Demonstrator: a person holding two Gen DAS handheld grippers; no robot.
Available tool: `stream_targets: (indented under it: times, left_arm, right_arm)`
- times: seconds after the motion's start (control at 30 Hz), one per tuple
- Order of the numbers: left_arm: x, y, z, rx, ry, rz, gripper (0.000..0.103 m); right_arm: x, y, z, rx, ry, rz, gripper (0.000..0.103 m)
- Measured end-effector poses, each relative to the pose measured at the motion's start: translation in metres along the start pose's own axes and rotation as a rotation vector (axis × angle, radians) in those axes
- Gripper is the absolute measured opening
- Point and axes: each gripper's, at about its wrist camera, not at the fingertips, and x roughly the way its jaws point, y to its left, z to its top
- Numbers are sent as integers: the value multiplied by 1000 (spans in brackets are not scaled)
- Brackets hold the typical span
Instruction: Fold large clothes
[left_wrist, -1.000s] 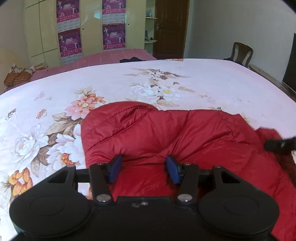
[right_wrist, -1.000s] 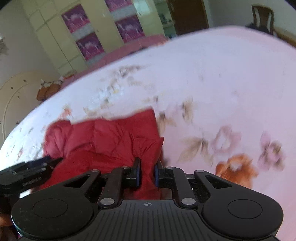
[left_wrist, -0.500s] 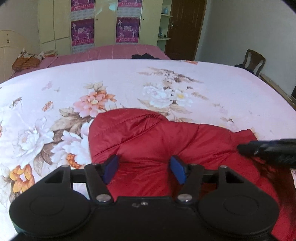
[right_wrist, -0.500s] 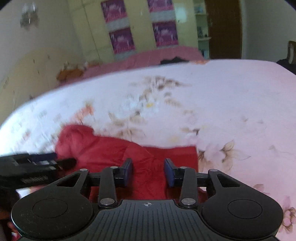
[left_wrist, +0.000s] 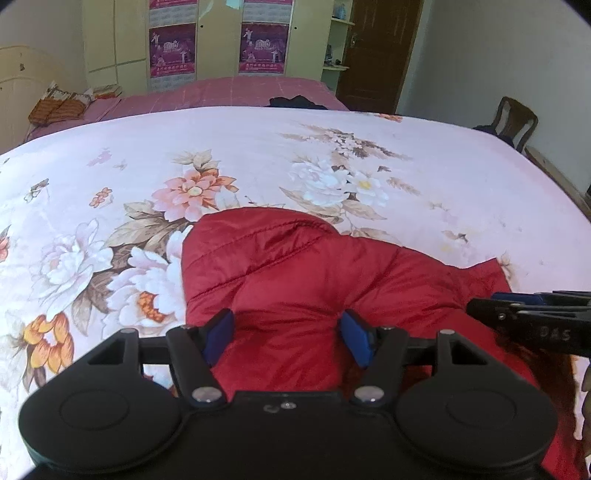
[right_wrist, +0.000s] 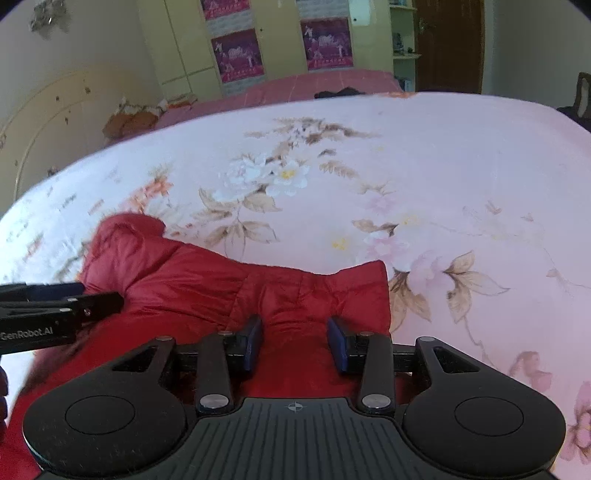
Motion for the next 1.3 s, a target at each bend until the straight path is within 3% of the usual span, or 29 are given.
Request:
stream_targets:
  times: [0.3,0.63,0.9,1.1,1.3]
  left_arm:
    - [-50,-8,-15,43,-34,-65,69]
    - [-98,-7,-72,83,6,-173,70]
    - [-84,5,-93,79,82,-208,75]
    - [-70,10,-96,68,118,-232,76]
    - [-71,21,-93,-17,139,-271,78]
  right_arm:
    - [-59,24,-19,-35,-56,38,39]
    - [-104,48,-76,-51,-24,2,39]
    - [-105,57,-112,-34,47,-35,39]
    - [-85,50,-121,7,85,-36,39]
    - [-95,48,-113,21,91,-26,43]
